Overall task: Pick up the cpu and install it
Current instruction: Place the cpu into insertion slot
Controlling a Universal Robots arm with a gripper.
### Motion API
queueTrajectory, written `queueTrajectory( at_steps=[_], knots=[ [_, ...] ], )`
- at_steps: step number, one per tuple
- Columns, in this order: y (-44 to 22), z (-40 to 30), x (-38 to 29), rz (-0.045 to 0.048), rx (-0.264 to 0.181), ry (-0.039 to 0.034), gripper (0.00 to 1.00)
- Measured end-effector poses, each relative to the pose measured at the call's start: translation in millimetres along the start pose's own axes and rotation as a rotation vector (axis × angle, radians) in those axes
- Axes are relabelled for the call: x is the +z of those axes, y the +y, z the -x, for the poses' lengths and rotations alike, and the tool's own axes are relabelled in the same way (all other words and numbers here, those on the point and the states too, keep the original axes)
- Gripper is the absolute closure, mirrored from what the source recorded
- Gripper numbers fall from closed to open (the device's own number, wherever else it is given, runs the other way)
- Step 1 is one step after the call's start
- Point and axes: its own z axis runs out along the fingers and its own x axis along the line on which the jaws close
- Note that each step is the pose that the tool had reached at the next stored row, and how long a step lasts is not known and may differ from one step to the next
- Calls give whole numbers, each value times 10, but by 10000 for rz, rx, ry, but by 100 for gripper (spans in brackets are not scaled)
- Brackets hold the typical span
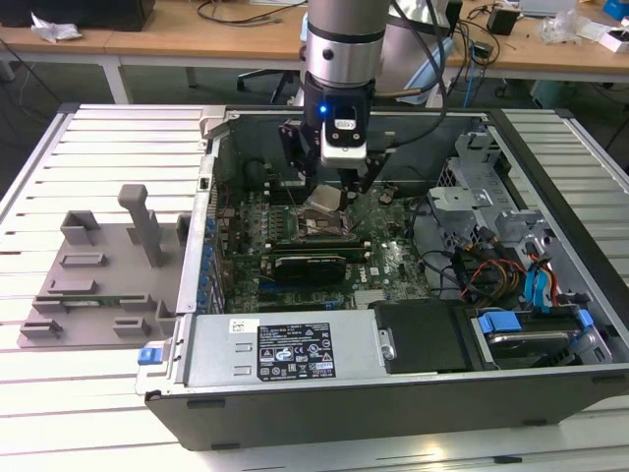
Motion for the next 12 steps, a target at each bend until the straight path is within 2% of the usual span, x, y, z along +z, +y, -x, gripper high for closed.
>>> queueTrajectory(
  at_steps=[8,12],
  knots=[
    [0,0,1,-12,658,25,45],
    [0,0,1,-21,1126,44,45]
  ],
)
